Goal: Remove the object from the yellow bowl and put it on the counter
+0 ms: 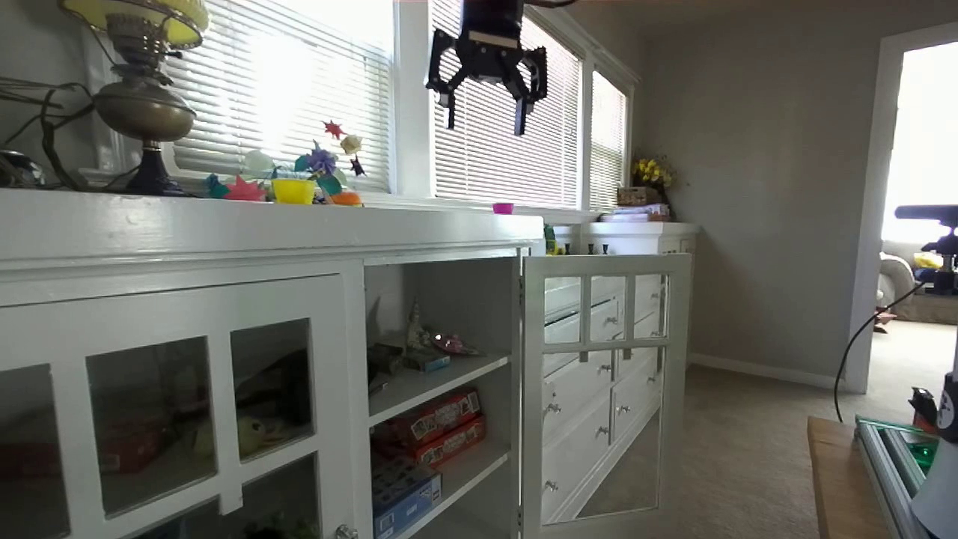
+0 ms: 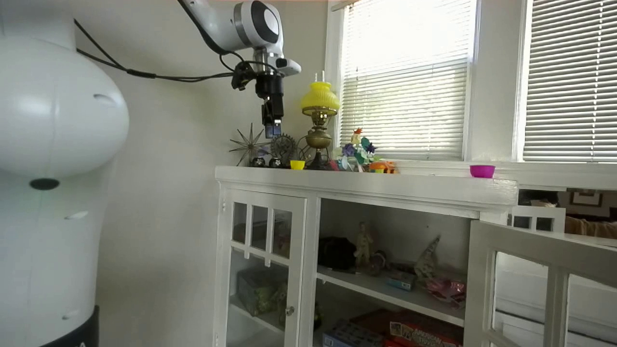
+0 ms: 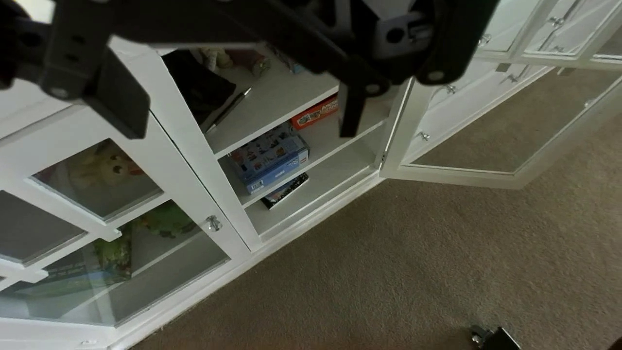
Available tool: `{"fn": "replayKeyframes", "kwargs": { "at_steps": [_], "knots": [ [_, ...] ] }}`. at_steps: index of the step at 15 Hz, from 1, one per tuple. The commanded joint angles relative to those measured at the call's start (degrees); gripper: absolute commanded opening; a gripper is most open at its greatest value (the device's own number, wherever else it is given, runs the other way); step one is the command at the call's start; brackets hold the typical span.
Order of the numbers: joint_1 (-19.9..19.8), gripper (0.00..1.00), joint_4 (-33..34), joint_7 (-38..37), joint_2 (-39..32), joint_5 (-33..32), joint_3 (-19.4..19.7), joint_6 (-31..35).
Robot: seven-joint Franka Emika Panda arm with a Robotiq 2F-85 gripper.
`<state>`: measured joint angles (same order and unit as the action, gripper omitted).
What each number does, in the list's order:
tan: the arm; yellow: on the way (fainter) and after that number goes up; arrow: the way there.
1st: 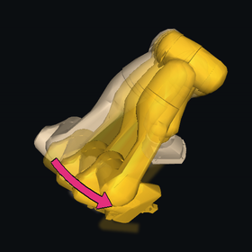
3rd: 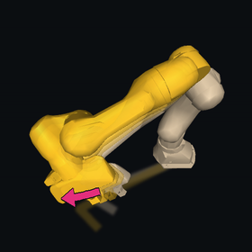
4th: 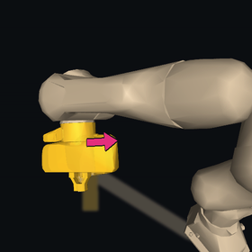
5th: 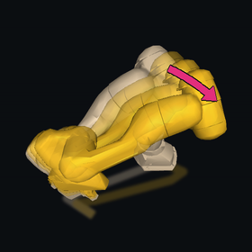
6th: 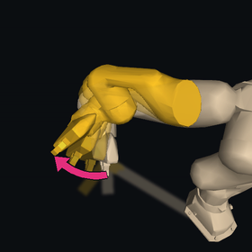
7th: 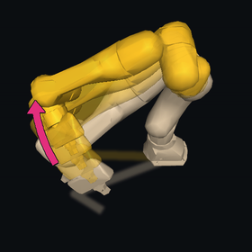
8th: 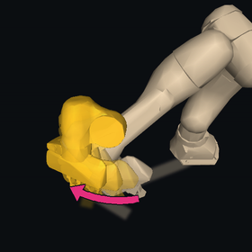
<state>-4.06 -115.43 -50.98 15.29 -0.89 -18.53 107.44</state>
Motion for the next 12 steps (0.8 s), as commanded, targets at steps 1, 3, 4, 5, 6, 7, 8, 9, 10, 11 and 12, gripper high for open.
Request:
{"fn": "replayKeyframes", "kwargs": {
  "at_steps": [1, 3, 4, 5, 6, 7, 8, 9, 10, 11, 12],
  "knots": [
    [3.26, 1.0, 0.38, -4.17, -2.37, 0.7, 2.91, 0.81],
    [4.25, 1.0, 1.11, -5.75, -4.25, 0.34, 3.44, 1.69],
    [4.71, 1.0, 1.42, -6.57, -5.19, -0.05, 3.53, 2.46],
    [5.15, 1.0, 1.62, -7.25, -5.99, -0.4, 3.62, 3.41],
    [5.53, 1.0, 2.29, -7.94, -7.09, -0.99, 3.67, 4.38],
    [5.92, 1.0, 2.83, -8.46, -8.08, -1.35, 3.82, 5.48],
    [6.25, 1.0, 3.47, -8.85, -9.08, -1.92, 3.93, 6.51],
    [6.55, 1.0, 4.03, -9.09, -10.01, -2.19, 4.09, 7.29],
    [6.85, 1.0, 4.62, -9.09, -10.9, -3.01, 4.25, 8.35],
    [7.13, 1.0, 5.17, -9.13, -11.76, -3.84, 4.41, 9.4],
    [7.39, 1.0, 5.83, -9.21, -12.49, -5.0, 4.62, 10.32]
  ]
}}
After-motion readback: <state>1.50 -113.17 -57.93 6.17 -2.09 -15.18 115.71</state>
